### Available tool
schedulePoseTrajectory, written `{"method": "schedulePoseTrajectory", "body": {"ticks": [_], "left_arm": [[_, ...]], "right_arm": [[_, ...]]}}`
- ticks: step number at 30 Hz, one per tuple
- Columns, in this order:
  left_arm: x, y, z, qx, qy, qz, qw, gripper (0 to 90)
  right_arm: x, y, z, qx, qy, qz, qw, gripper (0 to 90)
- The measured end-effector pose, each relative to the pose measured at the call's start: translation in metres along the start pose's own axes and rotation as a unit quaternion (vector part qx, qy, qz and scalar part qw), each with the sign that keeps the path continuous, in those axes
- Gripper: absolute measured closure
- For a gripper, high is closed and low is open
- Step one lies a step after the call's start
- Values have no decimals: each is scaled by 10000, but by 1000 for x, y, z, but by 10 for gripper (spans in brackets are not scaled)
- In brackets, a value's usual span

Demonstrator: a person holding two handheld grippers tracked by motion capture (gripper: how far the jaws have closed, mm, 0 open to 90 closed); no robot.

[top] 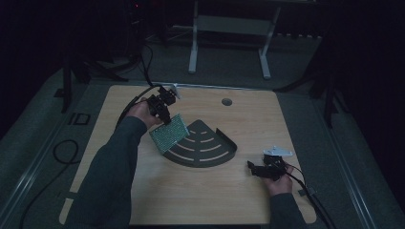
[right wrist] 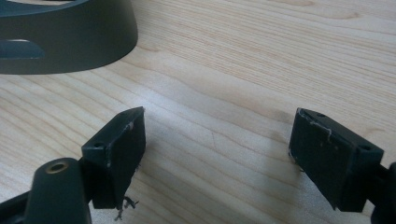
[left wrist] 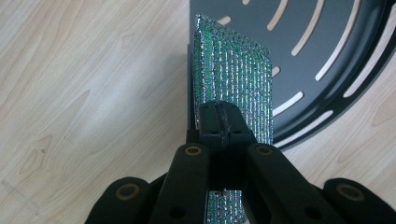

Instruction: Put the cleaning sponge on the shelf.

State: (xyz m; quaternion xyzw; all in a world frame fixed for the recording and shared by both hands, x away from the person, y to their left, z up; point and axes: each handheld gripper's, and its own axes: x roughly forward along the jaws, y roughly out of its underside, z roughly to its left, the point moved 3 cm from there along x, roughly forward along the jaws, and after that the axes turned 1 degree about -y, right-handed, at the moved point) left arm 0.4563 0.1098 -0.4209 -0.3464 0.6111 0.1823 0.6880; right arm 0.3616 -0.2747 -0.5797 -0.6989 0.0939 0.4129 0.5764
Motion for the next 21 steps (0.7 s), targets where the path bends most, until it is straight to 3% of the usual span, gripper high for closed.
{"method": "schedulePoseTrajectory", "body": {"ticks": [21], "left_arm": [[15,-15,3,-67,-91,-73,9999,900]], "right_arm": [[0,0,0,7,-11,7,10000,183]]}}
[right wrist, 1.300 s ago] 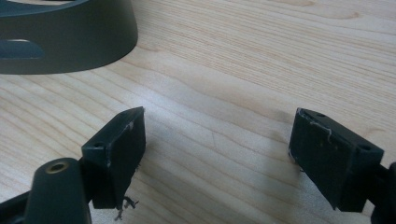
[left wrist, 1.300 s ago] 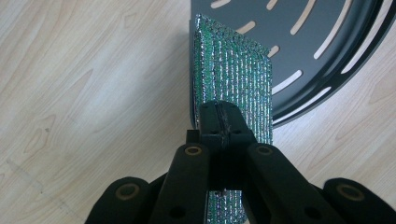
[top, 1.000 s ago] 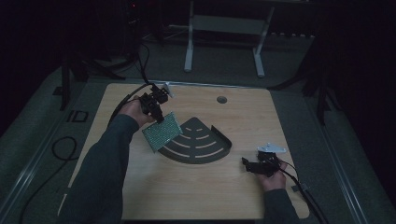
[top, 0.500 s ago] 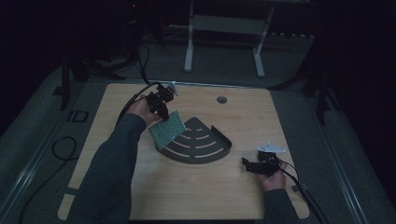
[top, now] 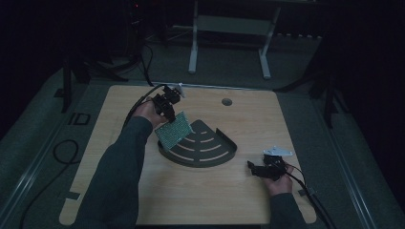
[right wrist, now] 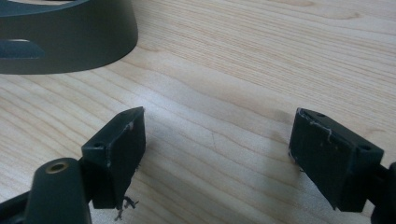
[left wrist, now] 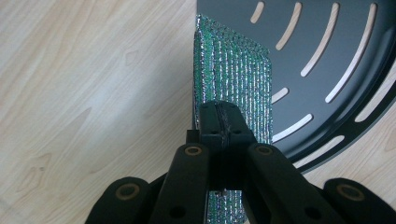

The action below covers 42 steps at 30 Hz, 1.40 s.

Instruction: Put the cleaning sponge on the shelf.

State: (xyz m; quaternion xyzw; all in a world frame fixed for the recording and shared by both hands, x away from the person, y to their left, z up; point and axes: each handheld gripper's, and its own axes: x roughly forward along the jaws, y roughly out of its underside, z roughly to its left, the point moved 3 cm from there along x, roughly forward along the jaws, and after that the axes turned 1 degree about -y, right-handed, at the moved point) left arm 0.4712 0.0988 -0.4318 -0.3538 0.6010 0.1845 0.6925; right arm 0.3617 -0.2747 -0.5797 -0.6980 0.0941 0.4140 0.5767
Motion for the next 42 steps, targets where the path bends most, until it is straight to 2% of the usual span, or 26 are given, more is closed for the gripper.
{"method": "schedulePoseTrajectory", "body": {"ticks": [31,42], "left_arm": [[26,-9,-5,68,-122,163,9998,900],[36,-7,-9,158,-156,345,9992,900]], "right_arm": [[0,0,0,-19,-6,-2,10000,183],[0,0,0,-23,-9,-2,10000,183]]}}
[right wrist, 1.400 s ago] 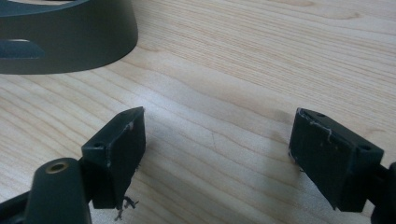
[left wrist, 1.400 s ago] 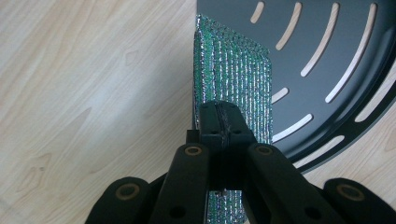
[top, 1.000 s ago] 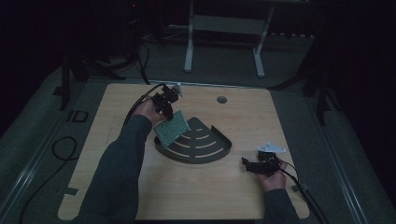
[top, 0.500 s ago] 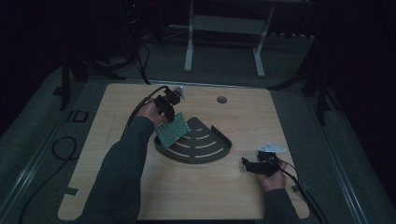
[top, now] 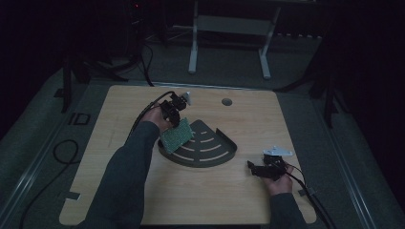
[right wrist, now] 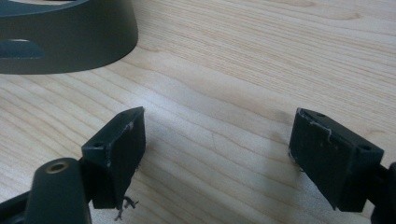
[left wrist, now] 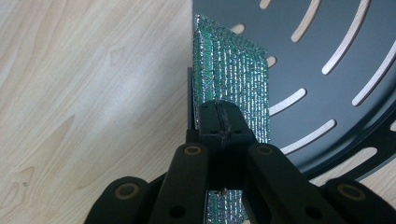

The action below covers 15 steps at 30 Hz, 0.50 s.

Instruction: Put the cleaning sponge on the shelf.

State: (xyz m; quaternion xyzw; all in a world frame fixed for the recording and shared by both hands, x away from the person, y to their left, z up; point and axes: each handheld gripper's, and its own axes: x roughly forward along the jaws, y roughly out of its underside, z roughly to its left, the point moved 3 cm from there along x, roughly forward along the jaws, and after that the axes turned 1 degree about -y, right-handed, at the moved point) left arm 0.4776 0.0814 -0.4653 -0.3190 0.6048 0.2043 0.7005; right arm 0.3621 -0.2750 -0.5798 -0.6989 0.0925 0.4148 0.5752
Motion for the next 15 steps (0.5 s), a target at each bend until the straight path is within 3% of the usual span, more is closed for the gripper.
{"method": "schedulePoseTrajectory", "body": {"ticks": [15], "left_arm": [[9,2,-3,76,-59,187,9998,896]], "right_arm": [[0,0,0,-1,-2,-1,10000,183]]}}
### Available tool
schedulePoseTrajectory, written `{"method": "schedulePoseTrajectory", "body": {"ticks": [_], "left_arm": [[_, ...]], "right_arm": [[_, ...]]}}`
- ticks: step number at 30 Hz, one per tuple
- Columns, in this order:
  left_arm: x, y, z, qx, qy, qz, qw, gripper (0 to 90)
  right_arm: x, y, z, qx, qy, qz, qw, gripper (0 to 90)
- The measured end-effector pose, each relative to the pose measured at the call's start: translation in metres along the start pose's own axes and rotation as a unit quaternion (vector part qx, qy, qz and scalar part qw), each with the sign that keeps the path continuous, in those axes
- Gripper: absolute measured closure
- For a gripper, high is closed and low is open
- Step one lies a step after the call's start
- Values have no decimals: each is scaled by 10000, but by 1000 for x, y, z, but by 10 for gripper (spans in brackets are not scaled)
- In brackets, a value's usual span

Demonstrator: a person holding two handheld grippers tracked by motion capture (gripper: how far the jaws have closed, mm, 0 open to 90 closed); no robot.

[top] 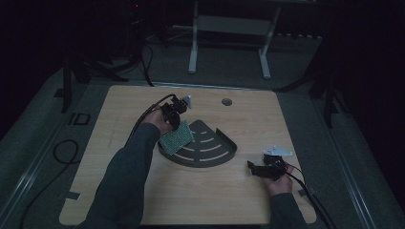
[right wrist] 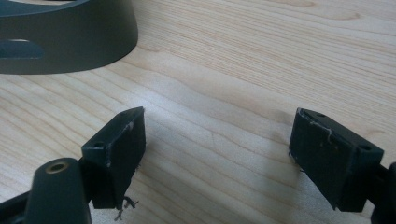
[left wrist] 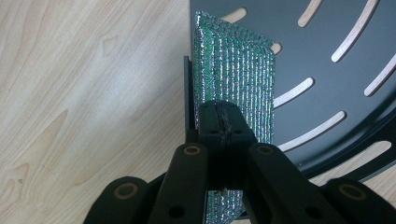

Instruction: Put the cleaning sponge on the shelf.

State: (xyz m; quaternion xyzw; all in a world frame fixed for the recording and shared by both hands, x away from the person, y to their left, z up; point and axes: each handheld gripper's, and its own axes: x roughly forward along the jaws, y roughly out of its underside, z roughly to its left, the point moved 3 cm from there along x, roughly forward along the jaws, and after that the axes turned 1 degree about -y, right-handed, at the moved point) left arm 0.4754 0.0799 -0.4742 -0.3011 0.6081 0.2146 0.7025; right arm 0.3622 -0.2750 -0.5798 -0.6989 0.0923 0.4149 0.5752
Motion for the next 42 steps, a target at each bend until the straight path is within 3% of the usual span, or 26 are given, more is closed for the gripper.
{"method": "schedulePoseTrajectory", "body": {"ticks": [8,13,23,26,35,39,42], "left_arm": [[-1,1,0,9,-101,59,9999,894],[4,2,0,22,-260,229,9994,897],[5,3,2,-7,-252,228,9994,898],[2,4,4,-47,-239,155,9996,887],[-11,13,14,-272,-89,-191,9994,706],[-20,19,16,-312,-103,-366,9988,637],[-30,28,18,-413,-30,-653,9970,607]], "right_arm": [[0,0,0,-1,0,-1,10000,183],[0,0,0,-3,-1,-2,10000,182],[0,0,0,-2,-2,-1,10000,183],[0,0,0,-4,-3,-1,10000,183],[0,0,0,-2,-2,0,10000,182],[0,0,0,-2,-2,0,10000,183],[0,0,0,-3,-3,-1,10000,183]]}}
